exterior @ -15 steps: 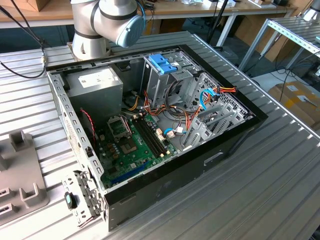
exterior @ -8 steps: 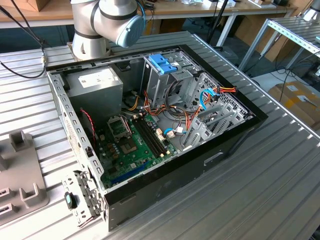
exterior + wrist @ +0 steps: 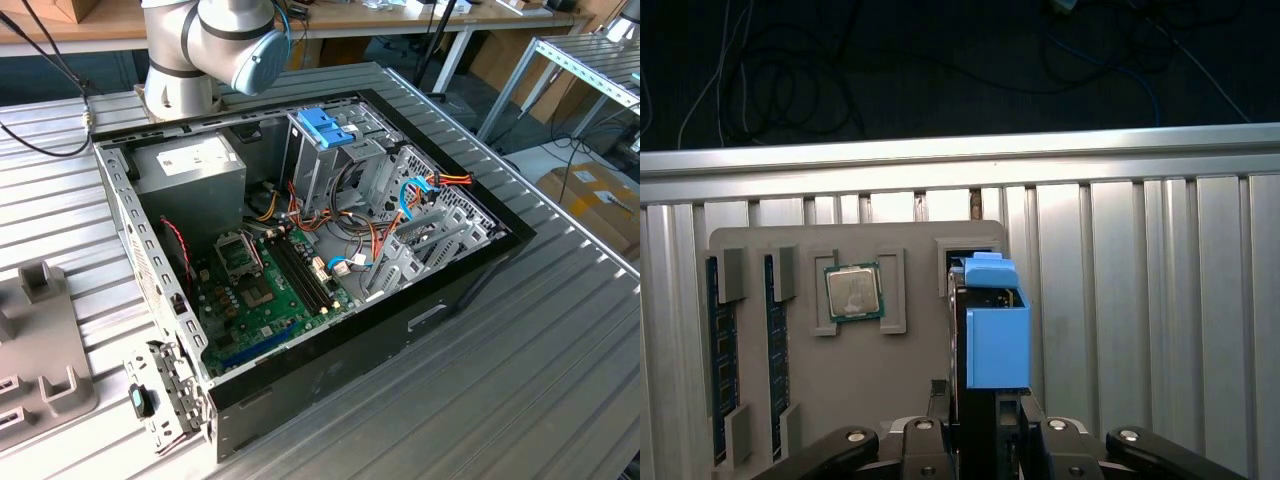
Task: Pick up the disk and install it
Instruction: 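Pick up the disk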
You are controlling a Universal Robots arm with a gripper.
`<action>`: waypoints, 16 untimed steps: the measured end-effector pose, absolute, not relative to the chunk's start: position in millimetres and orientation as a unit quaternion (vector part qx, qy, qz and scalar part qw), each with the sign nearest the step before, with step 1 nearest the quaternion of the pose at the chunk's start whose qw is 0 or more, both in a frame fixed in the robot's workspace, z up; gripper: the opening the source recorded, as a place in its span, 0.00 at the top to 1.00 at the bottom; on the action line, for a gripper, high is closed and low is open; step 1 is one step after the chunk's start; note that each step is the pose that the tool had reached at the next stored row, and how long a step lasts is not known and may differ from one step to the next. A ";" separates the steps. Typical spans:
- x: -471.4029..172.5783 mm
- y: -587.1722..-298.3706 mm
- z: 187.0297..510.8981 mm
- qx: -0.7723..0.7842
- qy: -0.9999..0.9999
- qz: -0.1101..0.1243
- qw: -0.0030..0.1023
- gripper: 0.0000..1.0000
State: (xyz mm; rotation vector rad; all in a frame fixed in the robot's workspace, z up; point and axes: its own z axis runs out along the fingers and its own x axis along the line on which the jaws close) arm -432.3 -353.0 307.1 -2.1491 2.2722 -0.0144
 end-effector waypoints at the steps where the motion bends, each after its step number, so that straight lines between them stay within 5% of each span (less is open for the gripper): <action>1: -432.3 -353.0 307.2 -0.687 0.726 -0.005 0.007 0.65; 16: -432.3 -353.0 330.9 -0.687 0.726 -0.005 0.007 0.65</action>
